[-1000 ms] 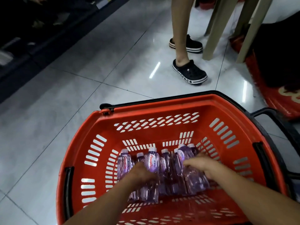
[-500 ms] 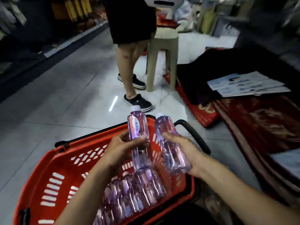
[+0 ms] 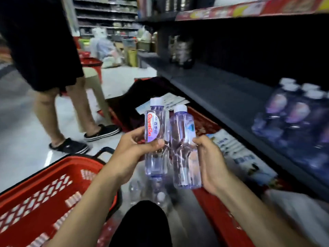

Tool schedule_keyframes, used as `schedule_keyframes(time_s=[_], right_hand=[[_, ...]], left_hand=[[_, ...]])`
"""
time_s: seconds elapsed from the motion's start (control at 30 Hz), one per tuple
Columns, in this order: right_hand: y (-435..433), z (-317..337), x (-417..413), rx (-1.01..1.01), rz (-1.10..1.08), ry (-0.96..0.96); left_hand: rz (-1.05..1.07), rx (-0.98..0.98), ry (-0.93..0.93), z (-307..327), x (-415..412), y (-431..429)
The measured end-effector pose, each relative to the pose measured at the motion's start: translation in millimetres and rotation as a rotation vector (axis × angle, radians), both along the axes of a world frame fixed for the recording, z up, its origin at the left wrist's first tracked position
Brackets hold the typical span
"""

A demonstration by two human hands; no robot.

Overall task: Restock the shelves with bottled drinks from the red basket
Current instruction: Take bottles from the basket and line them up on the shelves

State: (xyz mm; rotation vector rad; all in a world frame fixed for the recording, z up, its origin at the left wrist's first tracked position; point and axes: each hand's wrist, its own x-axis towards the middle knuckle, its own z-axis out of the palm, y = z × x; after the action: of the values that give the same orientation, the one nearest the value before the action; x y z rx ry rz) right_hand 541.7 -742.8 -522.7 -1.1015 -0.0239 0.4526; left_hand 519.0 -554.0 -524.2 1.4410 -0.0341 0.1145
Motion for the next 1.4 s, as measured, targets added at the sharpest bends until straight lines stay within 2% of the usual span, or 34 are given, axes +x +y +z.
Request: schedule_keyframes(time_s=[0.07,0.17,0.27,0.37,0.5,0.67,0.73,0.87,1.13,1.23,1.4], right_hand=[[-41.1,14.2,-13.8,0.066,-0.078,-0.014],[-99.3,18.0,-33.3,0.101,-0.248,-0.193],[-159.9,16.2,-56.1,-0.102,-0.527,-0.365],[-206.2,18.1,-75.1,-0.184,-0.730,-0.493],[-257.3,17.6,-90.9,-0.399,-0.956,-0.573],[-299.5,13.6,-108.6,-0.681,-1.146,-0.645],[-309.5,11.9,-113.0,-0.779,-1.201,-0.638],[-326.5,4.6,-115.0,-0.820,-1.284,-0.532],[-341.1,-10.4,-109.2,-0.735,-1.300,-0.437],[-337.7,-12.7,-107.4,-0.858,-1.307,-0.425],[-333.9,-23.5,-116.4,-1.058,-1.257,-0.223]], left_hand=[[-0.078,-0.012,-0.039,15.9,5.9,-47.8],[-0.196,-0.022,-0.106,31.4,12.3,-119.5],[-0.324,-0.062,-0.147,35.4,19.2,-189.7],[-0.422,-0.088,-0.182,35.4,22.3,-254.1],[-0.472,-0.126,-0.200,28.9,22.0,-322.5],[-0.480,-0.077,-0.282,19.1,15.9,-377.8],[-0.456,-0.041,-0.310,14.7,14.2,-396.1],[-0.435,0.041,-0.310,7.5,9.3,-420.9],[-0.352,0.131,-0.258,-8.4,6.7,-446.1],[-0.322,0.208,-0.249,-10.5,9.1,-446.2],[-0.248,0.419,-0.389,-13.2,-0.4,-445.7]])
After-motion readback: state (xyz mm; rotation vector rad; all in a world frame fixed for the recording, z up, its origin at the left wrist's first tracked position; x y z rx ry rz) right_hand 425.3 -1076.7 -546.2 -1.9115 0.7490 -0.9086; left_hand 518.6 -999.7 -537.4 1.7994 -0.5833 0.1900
